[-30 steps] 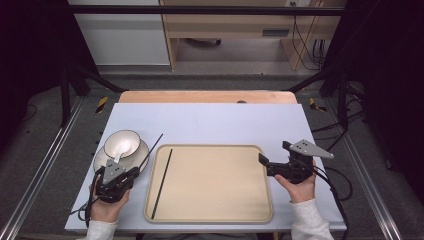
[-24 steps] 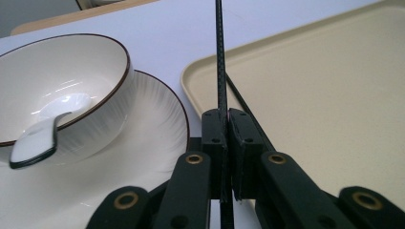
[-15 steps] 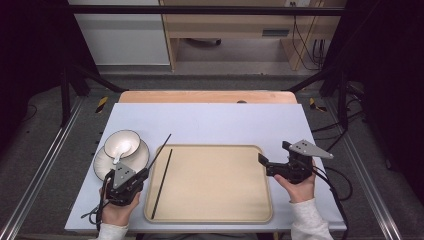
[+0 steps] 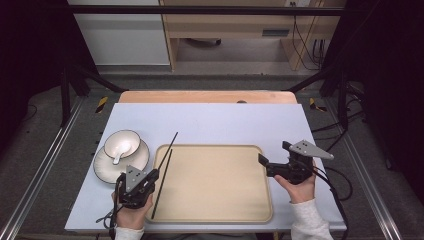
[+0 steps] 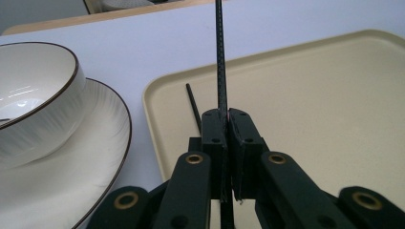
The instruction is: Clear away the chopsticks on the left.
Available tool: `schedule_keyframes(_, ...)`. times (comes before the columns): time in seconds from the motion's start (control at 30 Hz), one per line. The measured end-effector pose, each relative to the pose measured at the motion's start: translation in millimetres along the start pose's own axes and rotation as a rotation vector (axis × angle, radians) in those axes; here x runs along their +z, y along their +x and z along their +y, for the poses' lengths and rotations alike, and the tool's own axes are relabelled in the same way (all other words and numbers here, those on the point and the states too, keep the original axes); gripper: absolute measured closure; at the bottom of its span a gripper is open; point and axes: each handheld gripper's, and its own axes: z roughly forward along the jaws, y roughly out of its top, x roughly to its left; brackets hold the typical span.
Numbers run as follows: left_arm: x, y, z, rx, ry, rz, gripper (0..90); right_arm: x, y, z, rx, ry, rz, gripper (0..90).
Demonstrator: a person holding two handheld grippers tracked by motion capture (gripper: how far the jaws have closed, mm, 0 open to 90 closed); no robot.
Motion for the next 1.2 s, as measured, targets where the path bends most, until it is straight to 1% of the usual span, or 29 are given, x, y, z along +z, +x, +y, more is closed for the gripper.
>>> schedule_keyframes(0.03, 0.8, -3.9, 0.8, -0.007, -0.002, 0.012, 85.5, -0.2, -0.1, 0.1, 0.000, 0.000, 0.000, 2.4)
schedule_keyframes(0.07, 0.8, -3.9, 0.8, -0.007, -0.002, 0.012, 85.5, -0.6, -0.1, 0.3, -0.001, -0.003, 0.002, 2.5)
schedule_keyframes(0.17, 0.7, -7.8, 2.5, -0.028, -0.006, 0.016, 85.5, -1.6, -0.2, 0.7, 0.003, -0.008, 0.004, 2.4)
schedule_keyframes(0.2, 0.5, -10.8, 3.1, -0.045, -0.014, 0.021, 85.5, -1.9, -0.5, 0.7, -0.001, -0.006, 0.002, 2.5)
schedule_keyframes(0.23, 0.5, -10.8, 3.1, -0.045, -0.014, 0.021, 85.5, -1.9, -0.5, 0.7, -0.001, -0.006, 0.002, 2.5)
schedule_keyframes(0.27, 0.2, -12.1, 3.1, -0.057, -0.017, 0.020, 85.5, -2.0, -0.2, 0.7, 0.003, -0.008, 0.003, 2.5)
schedule_keyframes(0.3, 0.0, -14.7, 1.7, -0.098, -0.040, 0.016, 85.5, -2.0, -0.1, 0.7, 0.002, -0.009, 0.004, 2.4)
schedule_keyframes(0.33, 0.0, -14.7, 1.7, -0.098, -0.040, 0.016, 85.5, -1.9, -0.1, 0.6, 0.003, -0.009, 0.004, 2.5)
schedule_keyframes(0.37, 0.0, -17.7, -0.1, -0.107, -0.049, 0.022, 85.5, -1.8, 0.1, 0.6, 0.005, -0.009, 0.005, 2.5)
schedule_keyframes(0.43, -0.2, -18.7, -1.1, -0.106, -0.050, 0.025, 85.5, -1.5, 0.3, 0.3, 0.003, -0.005, 0.008, 2.4)
schedule_keyframes(0.67, -0.7, -24.2, -13.1, -0.165, -0.072, 0.051, 85.5, -0.5, 0.5, 0.0, 0.001, -0.003, 0.005, 2.5)
schedule_keyframes(0.73, 1.7, -27.9, -19.6, -0.167, -0.066, 0.058, 85.5, 0.3, 1.1, -0.3, 0.002, -0.002, 0.006, 2.5)
schedule_keyframes(0.77, 1.7, -27.9, -19.6, -0.167, -0.066, 0.058, 85.5, 0.3, 1.1, -0.3, 0.002, -0.002, 0.006, 2.5)
schedule_keyframes(0.83, 3.9, -29.9, -24.5, -0.166, -0.058, 0.065, 85.5, 0.8, 1.0, -0.5, 0.000, 0.000, 0.006, 2.5)
schedule_keyframes(0.9, 4.4, -30.3, -25.7, -0.160, -0.051, 0.070, 85.5, 1.0, 0.9, -0.5, 0.002, 0.001, 0.006, 2.5)
schedule_keyframes(0.93, 6.1, -32.3, -27.8, -0.173, -0.056, 0.069, 85.5, 1.1, 0.8, -0.4, -0.002, 0.001, 0.007, 2.5)
schedule_keyframes(0.97, 6.1, -32.3, -27.8, -0.173, -0.056, 0.069, 85.5, 1.5, 0.7, -0.5, -0.003, 0.001, 0.007, 2.5)
schedule_keyframes(1.07, 9.4, -36.5, -30.1, -0.161, -0.042, 0.066, 85.5, 1.9, 0.9, -0.7, 0.000, 0.004, 0.008, 2.5)
schedule_keyframes(1.2, 11.6, -36.6, -31.7, -0.167, -0.036, 0.069, 85.5, 1.8, 0.9, -0.6, -0.001, -0.001, 0.008, 2.5)
